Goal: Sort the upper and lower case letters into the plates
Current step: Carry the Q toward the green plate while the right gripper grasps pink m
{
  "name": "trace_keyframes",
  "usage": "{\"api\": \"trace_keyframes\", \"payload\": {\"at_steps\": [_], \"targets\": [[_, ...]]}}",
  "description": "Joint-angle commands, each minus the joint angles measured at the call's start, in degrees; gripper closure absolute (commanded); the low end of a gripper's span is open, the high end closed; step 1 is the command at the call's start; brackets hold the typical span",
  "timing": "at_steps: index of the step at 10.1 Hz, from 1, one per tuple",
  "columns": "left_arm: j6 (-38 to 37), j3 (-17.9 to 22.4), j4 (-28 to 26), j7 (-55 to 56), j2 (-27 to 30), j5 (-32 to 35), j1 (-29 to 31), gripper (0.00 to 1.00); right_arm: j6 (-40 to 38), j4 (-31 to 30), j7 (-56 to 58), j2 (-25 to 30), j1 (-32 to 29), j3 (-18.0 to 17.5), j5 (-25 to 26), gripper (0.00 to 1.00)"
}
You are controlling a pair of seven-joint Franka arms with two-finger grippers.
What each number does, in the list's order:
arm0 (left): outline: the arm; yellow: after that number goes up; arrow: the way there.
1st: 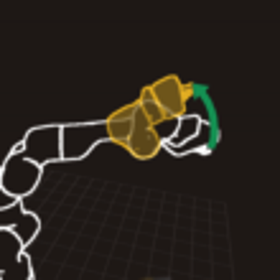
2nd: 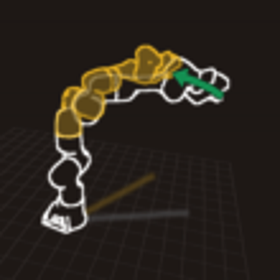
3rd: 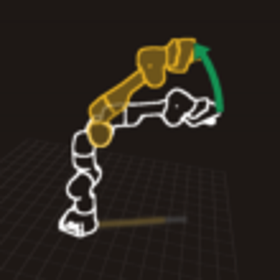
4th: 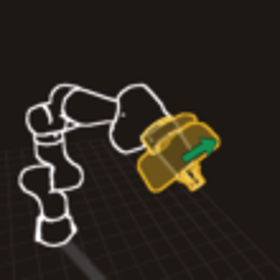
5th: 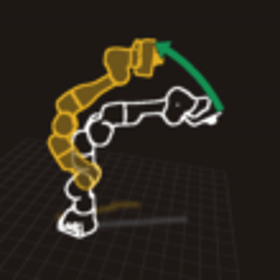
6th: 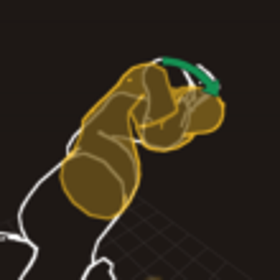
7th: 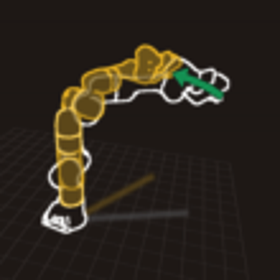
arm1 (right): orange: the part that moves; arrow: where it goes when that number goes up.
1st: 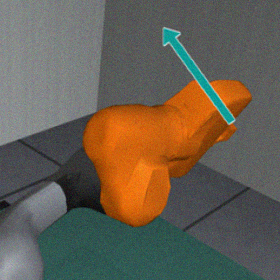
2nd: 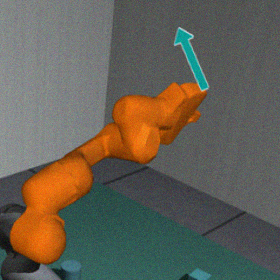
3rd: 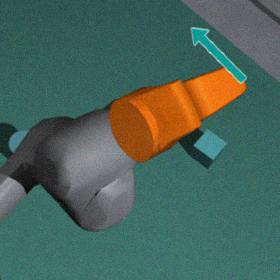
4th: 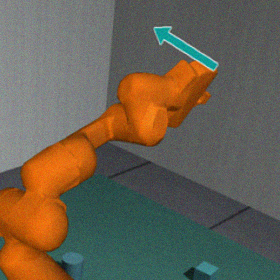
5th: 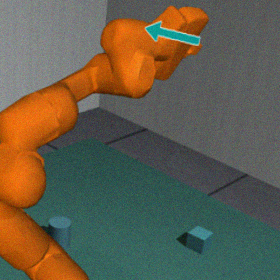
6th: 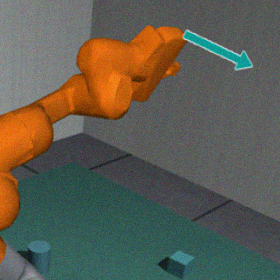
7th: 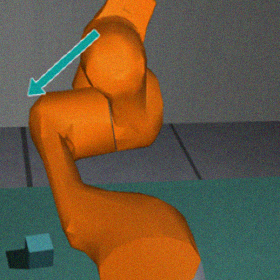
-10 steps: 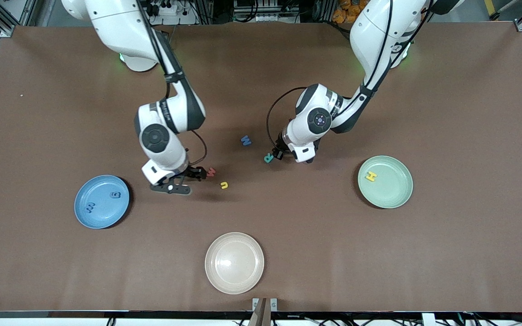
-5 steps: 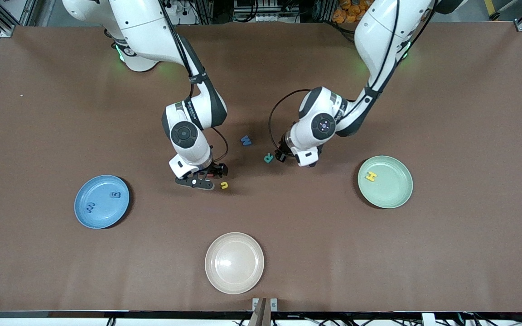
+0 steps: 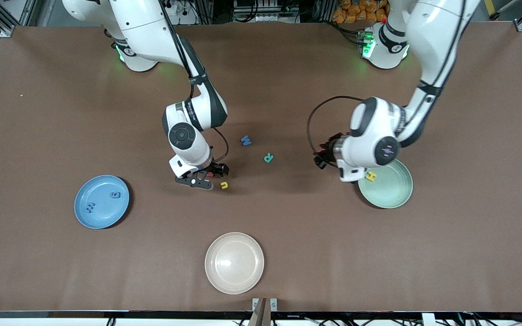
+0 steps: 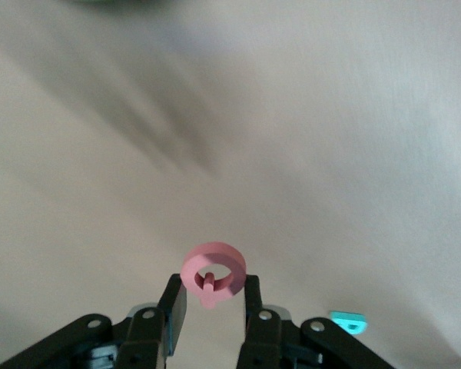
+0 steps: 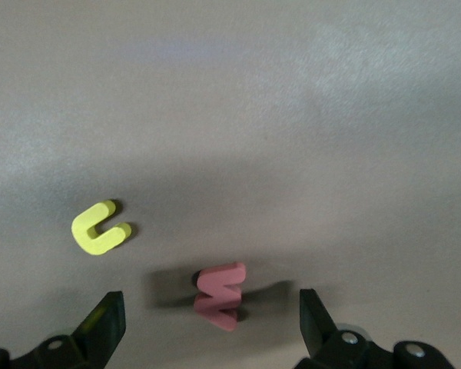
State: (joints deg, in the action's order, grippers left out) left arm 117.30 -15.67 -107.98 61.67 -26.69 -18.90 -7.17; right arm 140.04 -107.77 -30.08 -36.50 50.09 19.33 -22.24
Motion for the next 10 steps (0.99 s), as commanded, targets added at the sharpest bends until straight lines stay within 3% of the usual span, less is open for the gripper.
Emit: {"api": "trace_keyframes", "payload": {"at_steps": [1,4,8,9,10], "targets": [[-6.2,-0.7,-1.2,-9.9,2.5,3.6,6.7,0.82,0.1,-0.3,-0.4,-0.5,1.0,0.1,-1.8,0.0],[-8.0,-0.6,-1.6,-24.9,1.4,6.9,15.6,0.82,0.3,-1.6,0.5,-0.6,0.9,0.2,-1.5,0.0],[-2.9,-0.6,-0.6,-31.2,-2.7,16.3,19.0,0.82,1.6,-1.6,0.5,-0.8,0.4,0.2,-1.4,0.0],[-2.1,-0.6,0.3,-31.3,-3.5,17.5,18.9,0.78,1.7,-1.6,0.5,-0.8,0.4,0.2,-1.4,0.09],[-2.1,-0.6,1.0,-31.3,-4.2,17.7,18.8,0.62,1.7,-1.6,0.5,-0.8,0.4,0.2,-1.4,0.63]]}}
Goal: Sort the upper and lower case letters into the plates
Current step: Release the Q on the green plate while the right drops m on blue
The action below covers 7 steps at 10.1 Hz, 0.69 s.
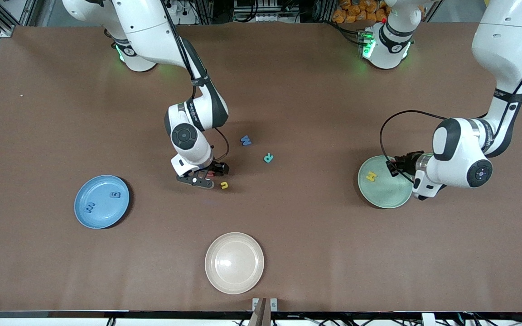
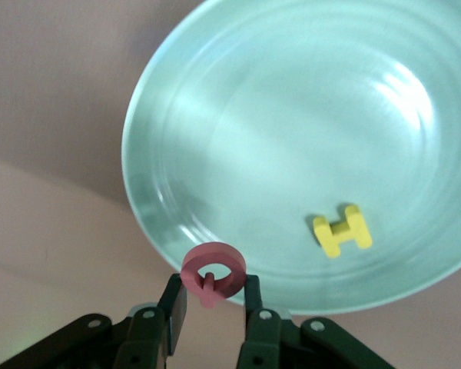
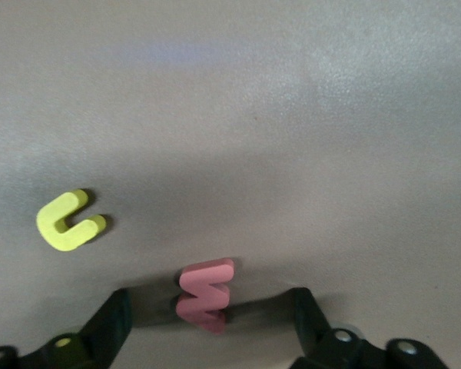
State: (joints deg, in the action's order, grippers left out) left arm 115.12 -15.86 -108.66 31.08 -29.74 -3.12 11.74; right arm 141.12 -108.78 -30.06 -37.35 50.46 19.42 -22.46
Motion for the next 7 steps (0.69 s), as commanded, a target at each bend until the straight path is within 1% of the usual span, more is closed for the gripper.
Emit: {"api": "trace_keyframes", "payload": {"at_steps": [1,2,3,5,6,7], "targets": [[0.1,-0.4,2.0,-0.9,-1.2,1.9,-0.2,0.35,0.6,-0.6,0.5,0.2,0.1,0.2,-1.2,1.0],[0.1,-0.5,2.0,-0.9,-1.2,1.8,-0.2,0.13,0.6,-0.6,0.5,0.2,0.1,0.1,-1.1,1.0],[0.1,-0.5,2.0,-0.5,-1.1,1.4,-0.7,0.0,0.6,-0.6,0.6,0.2,0.1,0.2,-1.1,1.0],[0.1,-1.0,2.4,0.6,-0.9,0.2,-1.0,0.0,0.5,-0.6,0.6,0.4,-0.1,0.2,-1.1,1.0],[0.1,-1.1,2.5,2.4,-0.9,-2.2,-1.5,0.0,0.0,-0.6,0.7,1.0,-0.2,0.4,-1.1,1.0],[0.1,-1.3,3.9,5.2,-1.0,-5.5,-3.8,0.0,-0.2,-0.5,1.1,1.8,-0.6,1.0,-1.0,1.0]]}}
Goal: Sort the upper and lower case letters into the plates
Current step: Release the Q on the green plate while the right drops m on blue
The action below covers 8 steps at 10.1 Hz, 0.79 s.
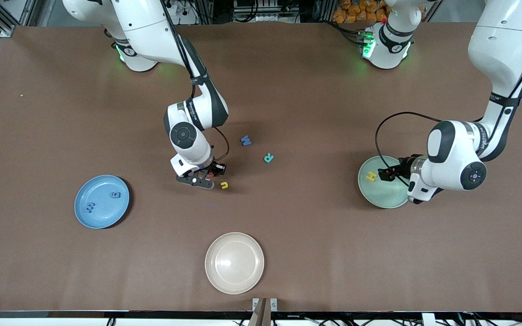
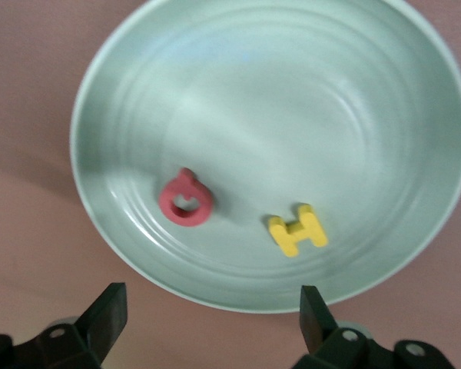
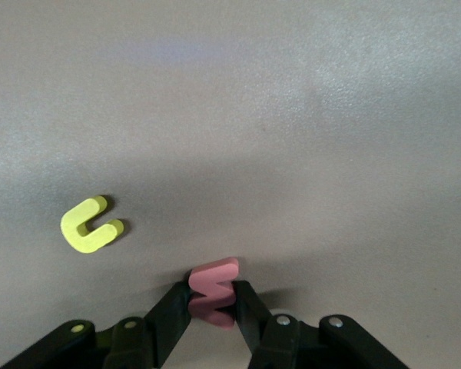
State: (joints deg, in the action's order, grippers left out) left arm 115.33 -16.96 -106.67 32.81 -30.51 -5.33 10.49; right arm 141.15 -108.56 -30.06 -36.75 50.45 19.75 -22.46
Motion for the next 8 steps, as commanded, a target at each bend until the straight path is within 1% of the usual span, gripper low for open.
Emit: {"api": "trace_keyframes", "payload": {"at_steps": [1,3,4,5,6,7,8], "targets": [[-0.1,-0.2,3.5,8.6,-0.9,-6.0,-5.6,0.0,-0.4,-0.6,4.3,2.5,-1.0,2.6,-1.0,1.0],[0.0,-0.1,7.2,20.1,-2.9,-6.7,-12.0,0.0,-4.2,0.7,11.3,4.5,-2.6,6.8,-1.0,1.0],[0.0,-0.1,10.1,24.6,-4.8,-6.7,-14.9,0.0,-6.6,1.9,14.5,4.8,-2.9,9.1,-1.0,1.0],[0.1,-0.1,12.7,28.3,-6.6,-7.1,-17.1,0.0,-9.1,2.5,18.6,5.1,-2.8,12.5,-1.0,1.0],[0.3,-0.2,15.5,31.8,-8.6,-10.0,-19.0,0.0,-10.8,2.6,24.2,5.3,-2.9,15.8,-0.9,1.0],[1.7,-0.1,17.9,34.2,-10.2,-13.0,-21.0,0.0,-11.2,2.4,31.9,4.9,-3.3,20.0,-0.9,1.0],[4.3,-0.1,18.4,36.0,-11.0,-13.6,-23.0,0.0,-11.3,2.2,40.2,4.6,-5.9,21.8,-0.9,1.0]]}}
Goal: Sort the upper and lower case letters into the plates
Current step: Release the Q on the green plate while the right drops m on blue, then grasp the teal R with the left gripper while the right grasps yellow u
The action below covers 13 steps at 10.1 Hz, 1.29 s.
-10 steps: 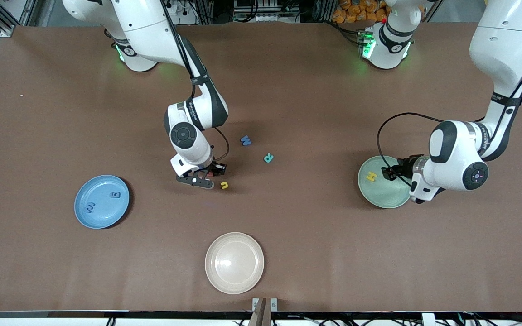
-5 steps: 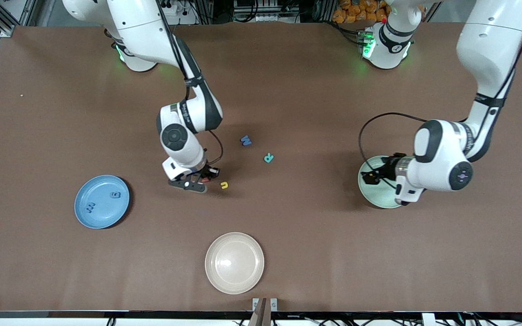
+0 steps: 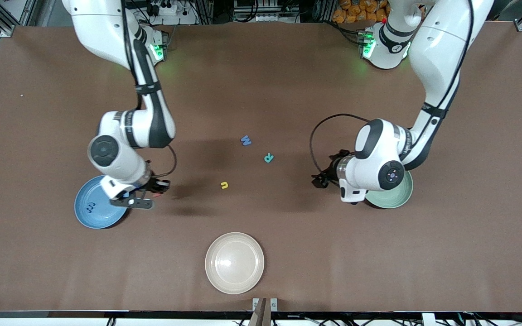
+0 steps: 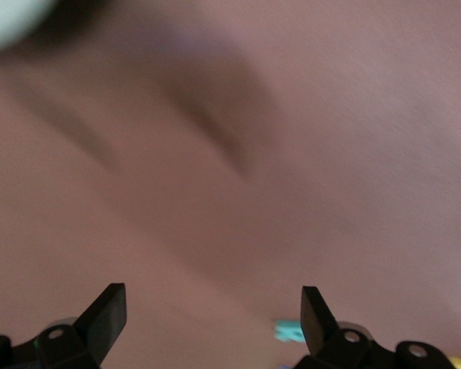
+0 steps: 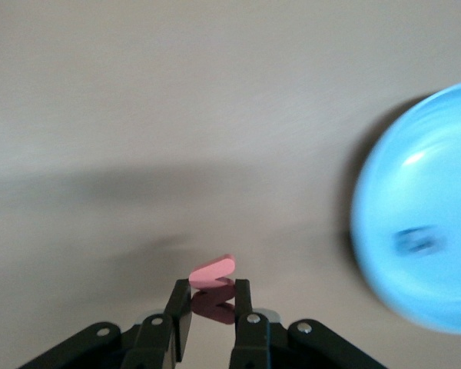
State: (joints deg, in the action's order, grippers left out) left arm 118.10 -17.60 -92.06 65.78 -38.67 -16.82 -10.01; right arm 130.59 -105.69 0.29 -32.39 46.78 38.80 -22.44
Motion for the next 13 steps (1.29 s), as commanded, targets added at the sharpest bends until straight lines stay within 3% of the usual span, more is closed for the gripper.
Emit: {"api": "trace_keyframes", "payload": {"at_steps": [1,3,4,5,8,10,12,13], "targets": [[3.9,0.5,3.9,3.1,-3.9,-2.3,-5.0,0.0,-0.9,-0.7,16.4,0.0,-6.2,2.8,-0.9,1.0],[7.0,0.5,6.8,1.9,-7.5,-2.3,-9.6,0.0,-0.3,-0.4,28.7,-0.4,-13.5,2.6,-0.9,1.0],[7.5,0.4,9.9,1.2,-10.3,-2.3,-11.7,0.0,-0.2,-0.4,31.8,-0.5,-15.4,2.5,-1.0,0.74],[7.8,0.5,12.6,1.5,-12.5,-3.4,-14.0,0.0,-0.2,-0.4,32.1,-0.5,-15.6,2.5,-1.1,0.36],[9.9,0.5,12.3,0.9,-14.4,-4.5,-15.4,0.0,-0.3,-0.4,31.4,-0.7,-14.7,2.4,-1.5,0.0],[10.0,0.6,11.9,0.7,-14.9,-4.2,-15.4,0.0,-0.5,-0.4,29.3,-0.8,-13.3,2.2,-1.7,0.0],[10.0,0.6,11.9,1.5,-15.0,-4.5,-15.5,0.13,-0.3,0.0,19.6,-0.8,-10.2,0.7,-1.6,0.0],[10.0,0.6,11.9,1.8,-15.0,-4.6,-15.5,0.14,-0.4,0.3,15.7,-0.8,-8.8,0.1,-1.6,0.0]]}}
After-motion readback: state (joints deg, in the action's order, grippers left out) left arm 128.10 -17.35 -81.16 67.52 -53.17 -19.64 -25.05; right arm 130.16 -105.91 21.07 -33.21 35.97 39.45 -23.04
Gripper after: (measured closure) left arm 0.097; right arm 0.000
